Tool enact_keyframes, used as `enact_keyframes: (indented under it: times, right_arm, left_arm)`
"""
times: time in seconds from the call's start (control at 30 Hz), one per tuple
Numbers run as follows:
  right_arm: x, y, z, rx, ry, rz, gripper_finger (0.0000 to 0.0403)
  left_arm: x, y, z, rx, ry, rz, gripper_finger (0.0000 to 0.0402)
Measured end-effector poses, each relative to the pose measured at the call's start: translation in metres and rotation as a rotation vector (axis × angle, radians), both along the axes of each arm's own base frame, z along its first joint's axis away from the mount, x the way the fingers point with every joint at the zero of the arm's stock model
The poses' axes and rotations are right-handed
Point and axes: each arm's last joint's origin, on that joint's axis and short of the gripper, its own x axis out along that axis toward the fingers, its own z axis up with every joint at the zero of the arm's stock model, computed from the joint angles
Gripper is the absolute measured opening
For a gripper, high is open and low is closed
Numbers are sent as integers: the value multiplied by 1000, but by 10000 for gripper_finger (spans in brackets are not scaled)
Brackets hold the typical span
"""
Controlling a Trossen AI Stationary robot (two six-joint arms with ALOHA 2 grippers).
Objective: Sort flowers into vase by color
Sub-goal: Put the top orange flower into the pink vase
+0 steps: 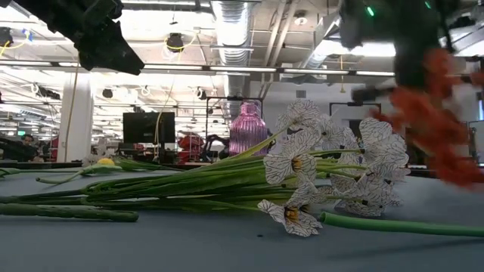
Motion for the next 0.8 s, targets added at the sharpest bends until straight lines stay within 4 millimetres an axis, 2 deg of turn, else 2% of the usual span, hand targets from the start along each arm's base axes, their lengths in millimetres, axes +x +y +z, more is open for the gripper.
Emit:
enact_keyframes:
  times: [0.2,0.3,0.43,0.5,0.6,0.8]
  right_arm:
    - [12,-18,83,431,-339,-292,32]
    - [17,-30,122,617,-647,-365,33]
    - [20,-39,162,738,-1045,-383,38]
    - [23,-42,173,756,-1201,-376,38]
    - [37,-46,175,747,-1320,-443,36]
    - [77,-50,148,775,-1281,-507,40]
  left_arm:
    - [0,0,0,16,7,1,153]
    - [0,1,0,28,9,15,153]
    - [0,1,1,32,-5,16,153]
    - [1,1,3,48,-13,22,153]
    - [2,2,6,77,-35,49,153]
    - [2,3,9,134,-53,95,153]
